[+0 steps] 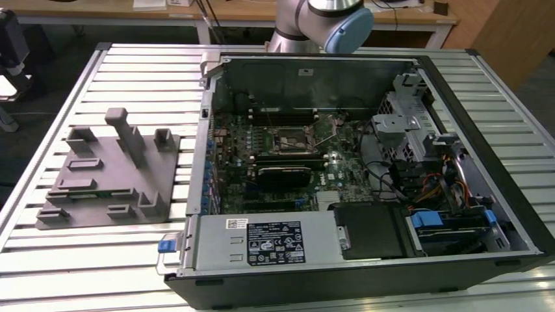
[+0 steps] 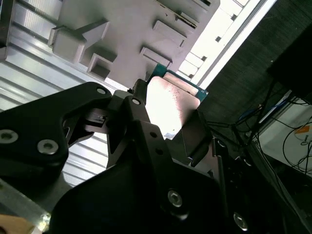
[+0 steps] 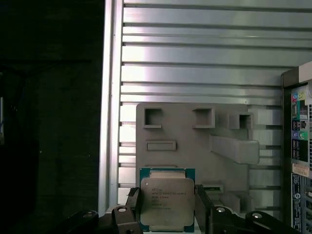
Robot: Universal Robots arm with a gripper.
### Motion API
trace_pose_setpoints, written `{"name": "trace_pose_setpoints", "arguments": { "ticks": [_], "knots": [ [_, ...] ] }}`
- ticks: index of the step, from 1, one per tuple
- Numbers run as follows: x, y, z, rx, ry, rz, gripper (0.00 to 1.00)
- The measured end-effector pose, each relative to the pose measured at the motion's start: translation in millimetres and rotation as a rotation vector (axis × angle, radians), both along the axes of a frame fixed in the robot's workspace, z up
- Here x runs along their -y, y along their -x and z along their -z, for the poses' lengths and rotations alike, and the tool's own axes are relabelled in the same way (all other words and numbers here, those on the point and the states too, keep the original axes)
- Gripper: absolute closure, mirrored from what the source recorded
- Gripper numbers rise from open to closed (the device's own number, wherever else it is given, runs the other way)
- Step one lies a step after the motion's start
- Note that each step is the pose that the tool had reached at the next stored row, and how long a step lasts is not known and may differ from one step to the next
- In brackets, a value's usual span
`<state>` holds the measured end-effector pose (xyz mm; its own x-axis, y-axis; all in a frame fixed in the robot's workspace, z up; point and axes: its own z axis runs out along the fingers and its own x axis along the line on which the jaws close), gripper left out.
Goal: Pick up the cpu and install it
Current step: 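Pick up the cpu and move it towards the insertion slot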
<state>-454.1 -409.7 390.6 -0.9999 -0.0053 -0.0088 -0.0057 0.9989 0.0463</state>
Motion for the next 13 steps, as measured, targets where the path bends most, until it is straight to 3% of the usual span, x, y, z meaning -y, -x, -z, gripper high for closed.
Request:
{"name": "trace_pose_setpoints", "arguments": {
  "ticks": [6, 13],
  "knots": [
    [0.0, 0.0, -14.1, -0.0001, 0.0001, 0.000, 0.47],
    [0.0, -4.5, -15.6, -0.0001, 0.0000, 0.000, 0.47]
  ]
}}
